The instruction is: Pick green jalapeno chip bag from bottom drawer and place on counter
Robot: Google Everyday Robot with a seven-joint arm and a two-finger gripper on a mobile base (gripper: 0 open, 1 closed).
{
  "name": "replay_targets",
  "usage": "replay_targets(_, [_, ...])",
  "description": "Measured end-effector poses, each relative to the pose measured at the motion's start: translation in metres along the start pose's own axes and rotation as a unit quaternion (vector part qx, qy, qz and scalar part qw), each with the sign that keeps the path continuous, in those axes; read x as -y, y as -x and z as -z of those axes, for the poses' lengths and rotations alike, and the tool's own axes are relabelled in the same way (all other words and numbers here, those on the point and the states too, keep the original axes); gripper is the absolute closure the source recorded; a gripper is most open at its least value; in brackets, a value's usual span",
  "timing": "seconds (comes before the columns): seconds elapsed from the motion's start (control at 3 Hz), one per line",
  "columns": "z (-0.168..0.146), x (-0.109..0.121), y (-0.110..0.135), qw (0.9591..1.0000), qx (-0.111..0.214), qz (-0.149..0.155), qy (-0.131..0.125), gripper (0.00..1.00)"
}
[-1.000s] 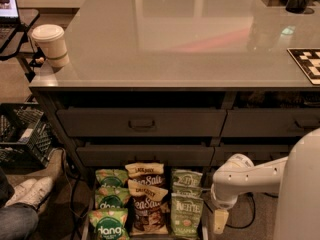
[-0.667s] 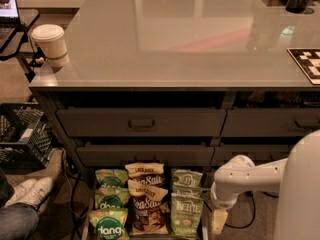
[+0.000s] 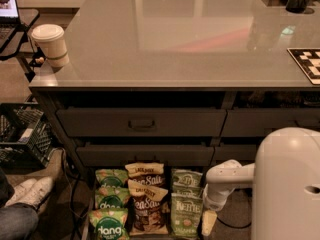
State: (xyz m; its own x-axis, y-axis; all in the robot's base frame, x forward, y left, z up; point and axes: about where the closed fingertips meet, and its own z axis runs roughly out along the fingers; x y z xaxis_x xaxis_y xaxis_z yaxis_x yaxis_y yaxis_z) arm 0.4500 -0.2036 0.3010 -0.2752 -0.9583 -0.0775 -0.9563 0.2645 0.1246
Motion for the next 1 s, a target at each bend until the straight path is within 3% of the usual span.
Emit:
replay_targets(0.67, [-0.011,-0.001,0.006,1.0000,0.006,0.004,-0.005,0.00])
replay_targets(1.0, [-0.031,0.004,0.023,0.9998,0.017,0.006,0.007,0.00])
